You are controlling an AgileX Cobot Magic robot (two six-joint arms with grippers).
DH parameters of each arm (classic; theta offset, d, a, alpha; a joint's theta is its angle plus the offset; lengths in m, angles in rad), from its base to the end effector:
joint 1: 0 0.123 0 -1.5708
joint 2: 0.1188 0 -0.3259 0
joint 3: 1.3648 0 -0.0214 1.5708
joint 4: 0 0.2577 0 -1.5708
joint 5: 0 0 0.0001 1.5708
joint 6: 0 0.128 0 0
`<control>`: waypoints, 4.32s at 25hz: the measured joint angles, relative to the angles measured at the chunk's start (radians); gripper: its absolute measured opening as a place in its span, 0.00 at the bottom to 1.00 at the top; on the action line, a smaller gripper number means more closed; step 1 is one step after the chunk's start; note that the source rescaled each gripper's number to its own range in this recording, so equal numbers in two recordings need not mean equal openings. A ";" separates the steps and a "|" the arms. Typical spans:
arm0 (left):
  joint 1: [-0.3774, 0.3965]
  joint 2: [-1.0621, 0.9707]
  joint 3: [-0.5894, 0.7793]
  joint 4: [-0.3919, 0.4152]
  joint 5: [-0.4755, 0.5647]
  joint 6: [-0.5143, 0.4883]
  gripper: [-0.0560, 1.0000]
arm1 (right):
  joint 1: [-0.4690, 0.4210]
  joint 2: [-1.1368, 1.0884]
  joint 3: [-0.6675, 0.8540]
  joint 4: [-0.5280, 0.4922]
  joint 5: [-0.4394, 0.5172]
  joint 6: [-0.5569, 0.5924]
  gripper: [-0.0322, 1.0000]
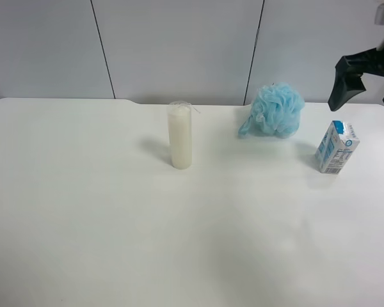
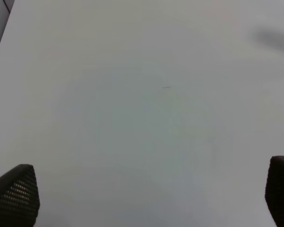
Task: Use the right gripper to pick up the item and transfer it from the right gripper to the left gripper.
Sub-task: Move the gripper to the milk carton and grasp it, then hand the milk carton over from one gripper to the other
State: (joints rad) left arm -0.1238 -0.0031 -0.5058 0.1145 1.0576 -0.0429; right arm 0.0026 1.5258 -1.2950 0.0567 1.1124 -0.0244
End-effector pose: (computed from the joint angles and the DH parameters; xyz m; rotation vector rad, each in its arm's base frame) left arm -0.0067 0.0137 0.2665 0.0763 2.0257 0.0315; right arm 0.3217 0.0073 0.3108 -0.0141 2.8254 0.0726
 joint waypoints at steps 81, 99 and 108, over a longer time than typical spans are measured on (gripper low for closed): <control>0.000 0.000 0.000 -0.001 -0.004 0.002 0.92 | 0.363 0.062 -0.088 0.144 0.029 -0.123 0.04; 0.000 0.000 0.000 -0.047 -0.004 0.071 0.92 | 0.677 0.061 -0.088 0.347 0.064 -0.406 0.04; 0.000 0.096 -0.015 -0.243 0.032 0.260 0.92 | 0.703 0.061 -0.088 0.563 0.019 -0.711 0.04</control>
State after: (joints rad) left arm -0.1238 0.0925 -0.5207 -0.1284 1.0901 0.2171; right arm 0.7059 1.5871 -1.3827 0.6196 1.1310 -0.7352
